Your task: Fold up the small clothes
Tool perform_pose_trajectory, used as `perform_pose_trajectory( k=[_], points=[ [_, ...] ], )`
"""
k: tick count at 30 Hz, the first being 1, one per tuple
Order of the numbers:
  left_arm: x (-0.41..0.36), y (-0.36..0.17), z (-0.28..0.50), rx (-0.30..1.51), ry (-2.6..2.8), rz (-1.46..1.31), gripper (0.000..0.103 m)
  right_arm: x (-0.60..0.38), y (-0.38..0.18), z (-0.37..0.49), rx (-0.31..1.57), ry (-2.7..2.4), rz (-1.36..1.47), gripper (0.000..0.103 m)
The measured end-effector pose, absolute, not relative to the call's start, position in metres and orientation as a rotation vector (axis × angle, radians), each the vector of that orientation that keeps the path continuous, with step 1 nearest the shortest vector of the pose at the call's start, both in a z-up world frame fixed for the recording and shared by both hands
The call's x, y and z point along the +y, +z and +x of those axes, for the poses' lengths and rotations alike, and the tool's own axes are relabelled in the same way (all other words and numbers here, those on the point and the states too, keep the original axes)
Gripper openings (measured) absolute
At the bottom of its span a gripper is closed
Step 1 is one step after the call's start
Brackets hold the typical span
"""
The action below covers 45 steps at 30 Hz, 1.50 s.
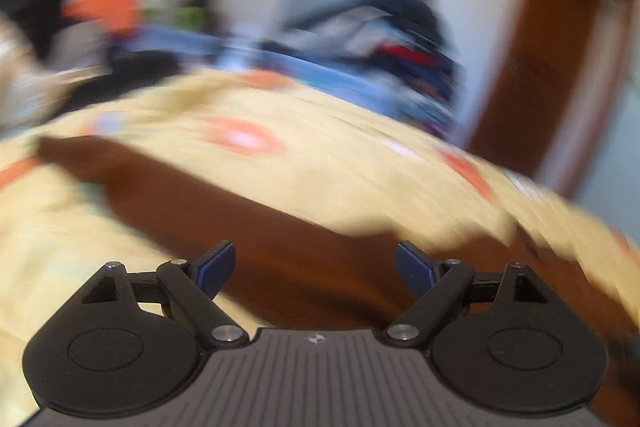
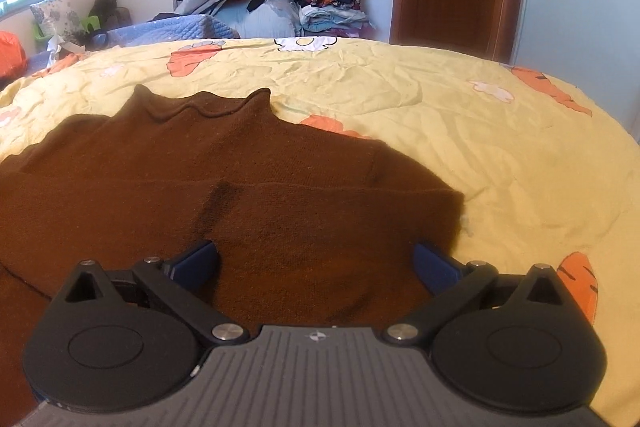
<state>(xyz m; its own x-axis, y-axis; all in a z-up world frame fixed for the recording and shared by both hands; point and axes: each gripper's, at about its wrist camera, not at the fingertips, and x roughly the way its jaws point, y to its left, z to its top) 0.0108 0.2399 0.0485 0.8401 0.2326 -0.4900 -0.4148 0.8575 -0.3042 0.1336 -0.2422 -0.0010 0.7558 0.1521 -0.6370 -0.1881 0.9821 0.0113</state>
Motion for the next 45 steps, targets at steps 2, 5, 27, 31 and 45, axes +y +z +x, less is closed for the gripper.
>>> perform_pose_trajectory(
  k=[2,5,27,31,45],
  points=[
    [0.296,0.046,0.006,0.424,0.47,-0.562,0.088,-0.242,-0.001,0.133,0.689,0.187,-0.053,0.103],
    [0.379,0.024,-0.002,0.421,0.602,-0.887,0.088,-0.242,0.0,0.132,0.687,0.185,-0.053,0.103],
    [0.366,0.062,0.038,0.343,0.604,-0.637,0.003,-0.242,0.0,0.132,0.686,0.187,-0.051,0.103],
    [0.256,0.098,0.054,0.331,0.351,-0.398,0.003,-0.243,0.0,0.132,0.686,0.187,-0.049,0.103],
    [0.014,0.015,0.0,0.605,-0.199,0.004,0.038,-0.242,0.002,0.131,0.685,0.188,-0.042,0.103]
  ],
)
